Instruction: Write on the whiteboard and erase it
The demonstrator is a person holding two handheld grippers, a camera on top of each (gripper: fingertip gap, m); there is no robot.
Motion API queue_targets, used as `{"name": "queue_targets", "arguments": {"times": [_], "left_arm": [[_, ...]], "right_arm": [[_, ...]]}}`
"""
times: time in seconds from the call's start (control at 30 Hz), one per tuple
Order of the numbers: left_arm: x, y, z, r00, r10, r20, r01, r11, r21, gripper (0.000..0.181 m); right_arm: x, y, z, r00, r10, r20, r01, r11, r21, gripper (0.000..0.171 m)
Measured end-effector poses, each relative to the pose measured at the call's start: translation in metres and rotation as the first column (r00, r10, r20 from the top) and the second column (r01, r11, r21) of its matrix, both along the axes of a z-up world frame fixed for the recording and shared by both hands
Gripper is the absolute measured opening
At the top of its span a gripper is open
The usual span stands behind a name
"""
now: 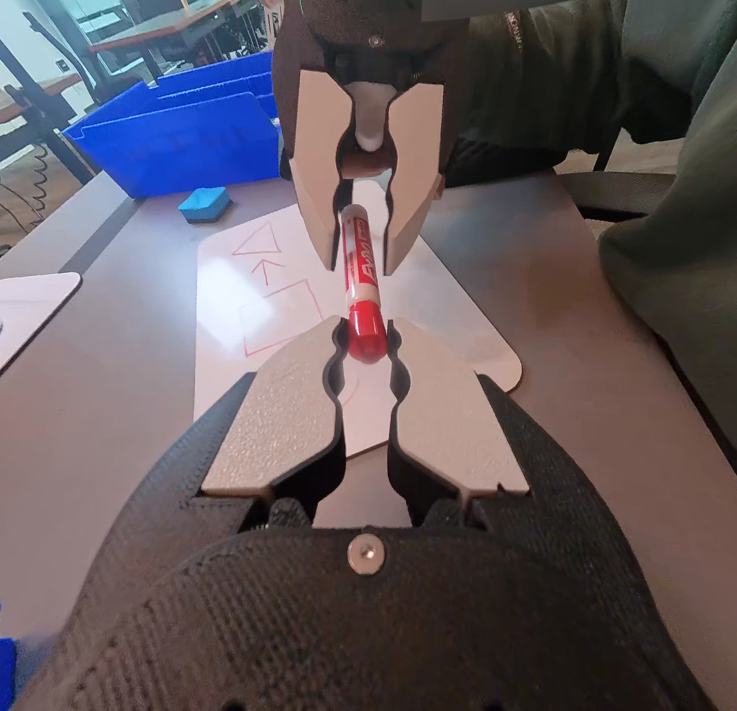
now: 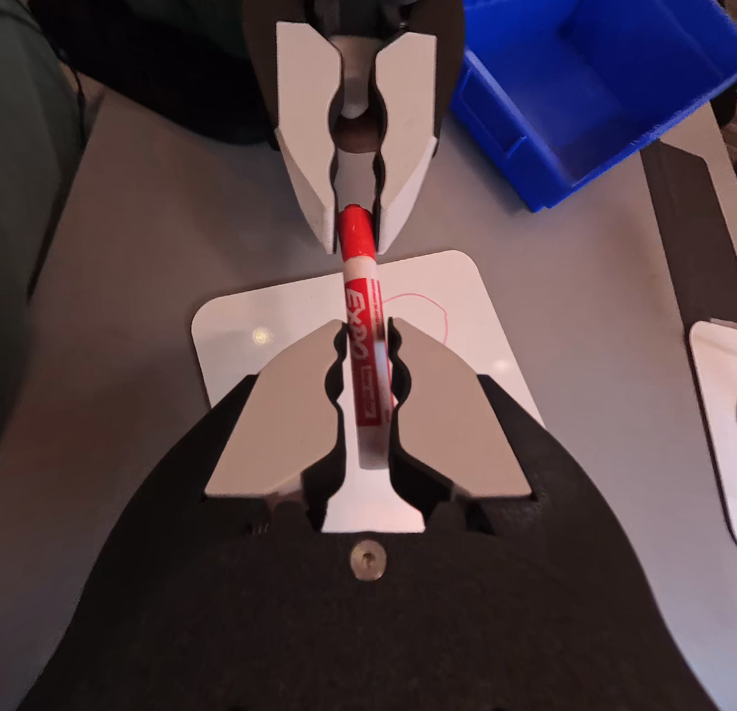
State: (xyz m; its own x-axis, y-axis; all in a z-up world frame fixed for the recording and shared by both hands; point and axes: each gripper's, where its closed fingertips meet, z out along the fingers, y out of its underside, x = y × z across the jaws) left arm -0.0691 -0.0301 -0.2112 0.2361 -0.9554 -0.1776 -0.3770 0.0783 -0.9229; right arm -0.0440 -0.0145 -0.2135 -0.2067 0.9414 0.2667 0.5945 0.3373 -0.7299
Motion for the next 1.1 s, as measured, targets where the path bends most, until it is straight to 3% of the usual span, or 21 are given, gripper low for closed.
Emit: {"name": "queue_targets", "arguments": {"times": [0.13, 0.23, 0.3, 0.4, 0.47, 0.57, 0.67, 0.73, 0.8, 0.9, 1.03, 1.1], "left_arm": [[0.003, -0.003, 0.003, 0.999, -0.006, 0.040, 0.007, 1.000, -0.027, 0.019], [0.001, 0.006, 0.015, 0.991, 0.058, 0.124, -0.056, 0.998, -0.020, 0.020], [-0.008, 0.017, 0.021, 0.979, 0.131, 0.157, -0.129, 0.991, -0.021, 0.034], [-0.021, 0.023, 0.026, 0.965, 0.175, 0.198, -0.169, 0.985, -0.044, 0.023], [-0.026, 0.026, 0.025, 0.962, 0.194, 0.191, -0.190, 0.981, -0.038, 0.020], [-0.025, 0.027, 0.023, 0.965, 0.195, 0.176, -0.193, 0.981, -0.028, 0.016], [-0.023, 0.027, 0.018, 0.970, 0.191, 0.153, -0.190, 0.982, -0.023, 0.015], [-0.022, 0.028, 0.015, 0.971, 0.192, 0.141, -0.190, 0.981, -0.027, 0.014], [-0.023, 0.029, 0.013, 0.971, 0.199, 0.134, -0.197, 0.980, -0.031, 0.013], [-0.025, 0.031, 0.011, 0.969, 0.212, 0.129, -0.209, 0.977, -0.038, 0.012], [-0.027, 0.034, 0.008, 0.966, 0.225, 0.128, -0.220, 0.974, -0.048, 0.012], [-0.028, 0.035, 0.007, 0.965, 0.229, 0.127, -0.223, 0.973, -0.055, 0.012]], "right_arm": [[0.000, -0.003, -0.005, 0.999, 0.011, 0.040, -0.011, 1.000, -0.001, 0.018], [0.003, 0.004, 0.005, 0.999, -0.038, -0.022, 0.036, 0.996, -0.075, 0.017], [0.018, 0.026, 0.018, 0.990, -0.128, -0.062, 0.121, 0.987, -0.104, 0.017], [0.071, 0.091, 0.050, 0.918, -0.374, -0.132, 0.361, 0.926, -0.113, 0.017], [0.131, 0.151, 0.072, 0.792, -0.585, -0.173, 0.572, 0.811, -0.124, 0.017], [0.239, 0.234, 0.088, 0.497, -0.845, -0.198, 0.830, 0.530, -0.175, 0.017], [0.321, 0.284, 0.060, 0.236, -0.968, -0.085, 0.931, 0.250, -0.267, 0.018], [0.346, 0.301, 0.026, 0.144, -0.989, 0.029, 0.944, 0.129, -0.305, 0.018], [0.354, 0.309, -0.004, 0.105, -0.987, 0.121, 0.953, 0.066, -0.296, 0.018], [0.349, 0.316, -0.025, 0.102, -0.982, 0.160, 0.943, 0.044, -0.330, 0.018], [0.325, 0.315, -0.005, 0.176, -0.983, 0.053, 0.851, 0.124, -0.511, 0.029], [0.316, 0.309, 0.016, 0.199, -0.980, -0.023, 0.831, 0.181, -0.526, 0.034]]}}
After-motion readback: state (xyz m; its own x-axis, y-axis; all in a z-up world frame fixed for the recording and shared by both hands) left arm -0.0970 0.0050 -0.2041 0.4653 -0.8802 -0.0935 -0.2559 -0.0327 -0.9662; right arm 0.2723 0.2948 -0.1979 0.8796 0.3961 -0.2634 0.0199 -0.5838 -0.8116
